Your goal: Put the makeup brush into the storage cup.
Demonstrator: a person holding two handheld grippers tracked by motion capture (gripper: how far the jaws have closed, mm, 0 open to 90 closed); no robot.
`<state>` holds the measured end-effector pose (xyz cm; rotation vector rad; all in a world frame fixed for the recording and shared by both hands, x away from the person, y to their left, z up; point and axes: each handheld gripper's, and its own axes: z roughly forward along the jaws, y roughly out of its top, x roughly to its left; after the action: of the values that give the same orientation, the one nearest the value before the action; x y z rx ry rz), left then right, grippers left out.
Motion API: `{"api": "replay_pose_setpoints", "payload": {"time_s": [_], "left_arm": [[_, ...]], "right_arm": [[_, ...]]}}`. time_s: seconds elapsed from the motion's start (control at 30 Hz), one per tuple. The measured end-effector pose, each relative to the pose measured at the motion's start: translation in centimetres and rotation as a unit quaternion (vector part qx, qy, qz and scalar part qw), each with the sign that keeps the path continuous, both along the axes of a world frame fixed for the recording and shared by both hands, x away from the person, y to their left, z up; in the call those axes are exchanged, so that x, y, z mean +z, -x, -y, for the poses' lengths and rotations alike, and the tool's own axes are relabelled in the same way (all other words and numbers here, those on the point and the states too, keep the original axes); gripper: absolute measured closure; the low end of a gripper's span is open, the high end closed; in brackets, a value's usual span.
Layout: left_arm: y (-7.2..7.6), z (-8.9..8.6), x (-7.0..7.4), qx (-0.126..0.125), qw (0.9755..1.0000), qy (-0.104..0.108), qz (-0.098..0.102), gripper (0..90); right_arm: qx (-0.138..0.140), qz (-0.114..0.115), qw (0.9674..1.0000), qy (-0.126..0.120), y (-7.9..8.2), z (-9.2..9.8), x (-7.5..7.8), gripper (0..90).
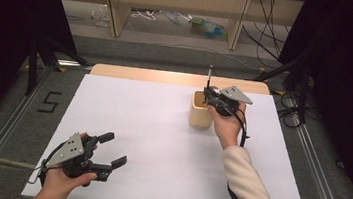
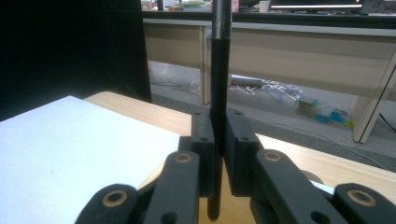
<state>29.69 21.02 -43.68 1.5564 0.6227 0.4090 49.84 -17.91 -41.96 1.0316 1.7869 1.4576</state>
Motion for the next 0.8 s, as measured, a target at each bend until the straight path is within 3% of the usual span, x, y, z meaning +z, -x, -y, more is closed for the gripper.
{"api": "replay_pose_setpoints", "payload": {"time_s": [0.8], "left_arm": [[-0.01, 0.04, -0.04, -0.001, 1.0, 0.0, -0.001, 12.9]], "right_arm": [[0.003, -0.009, 0.9999, 0.007, -0.01, -0.2, -0.43, 83.9]]}}
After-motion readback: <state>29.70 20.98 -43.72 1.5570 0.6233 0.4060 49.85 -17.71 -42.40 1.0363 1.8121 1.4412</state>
